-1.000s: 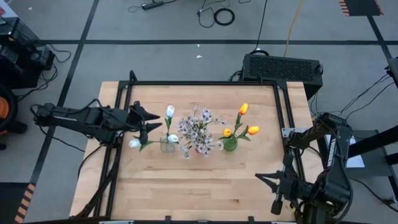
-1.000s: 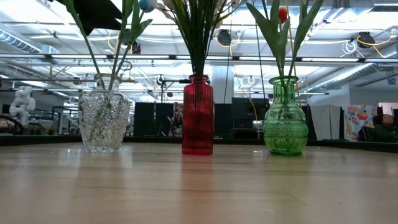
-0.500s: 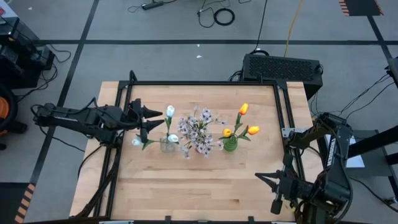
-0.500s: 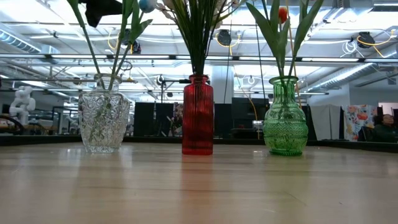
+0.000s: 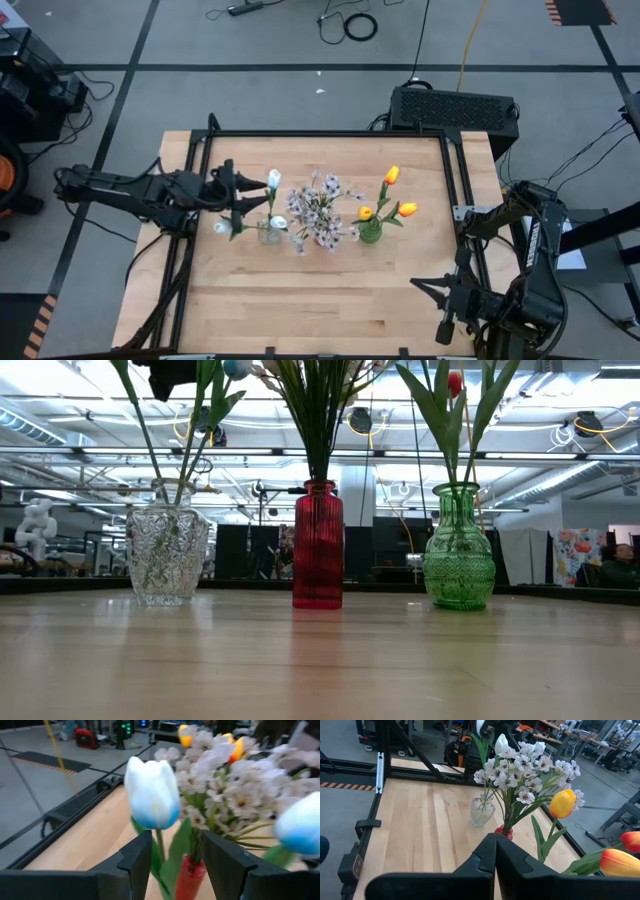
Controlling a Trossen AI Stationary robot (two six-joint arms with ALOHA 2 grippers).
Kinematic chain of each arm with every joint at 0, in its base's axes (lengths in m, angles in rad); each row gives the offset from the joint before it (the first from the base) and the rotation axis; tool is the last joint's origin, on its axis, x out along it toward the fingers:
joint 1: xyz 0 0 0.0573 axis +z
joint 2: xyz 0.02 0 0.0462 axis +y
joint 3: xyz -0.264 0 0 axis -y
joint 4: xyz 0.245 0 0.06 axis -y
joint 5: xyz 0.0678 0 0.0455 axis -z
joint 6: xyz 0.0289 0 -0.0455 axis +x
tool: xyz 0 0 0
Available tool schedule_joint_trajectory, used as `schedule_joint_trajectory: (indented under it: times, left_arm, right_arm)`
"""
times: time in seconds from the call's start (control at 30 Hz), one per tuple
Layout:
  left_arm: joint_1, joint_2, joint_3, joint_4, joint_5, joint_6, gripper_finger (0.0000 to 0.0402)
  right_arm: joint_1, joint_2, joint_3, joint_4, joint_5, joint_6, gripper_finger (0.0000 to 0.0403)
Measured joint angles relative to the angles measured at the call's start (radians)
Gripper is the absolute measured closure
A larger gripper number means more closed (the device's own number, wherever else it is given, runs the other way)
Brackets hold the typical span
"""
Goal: Sort flowers into vase by color
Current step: Put the white tulip into the transparent vase
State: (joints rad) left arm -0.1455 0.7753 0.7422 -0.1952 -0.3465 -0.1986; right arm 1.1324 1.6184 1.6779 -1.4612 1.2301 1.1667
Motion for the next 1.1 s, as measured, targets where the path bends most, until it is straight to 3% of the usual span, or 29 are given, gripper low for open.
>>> schedule_joint_trajectory:
  times: [0.23, 0.63, 1.1]
  left_arm:
    - [0.000, 0.017, 0.000, 0.006, -0.026, 0.003, 0.0252]
    - [0.000, -0.024, 0.000, 0.007, -0.030, 0.003, 0.0391]
    - [-0.001, -0.117, 0.000, -0.059, -0.020, -0.006, 0.0389]
  right_arm:
    - [0.000, 0.000, 0.000, 0.002, 0.000, 0.000, 0.0403]
    - [0.000, 0.000, 0.000, 0.002, 0.000, 0.000, 0.0403]
    - [0.000, 0.000, 0.000, 0.003, 0.000, 0.000, 0.0403]
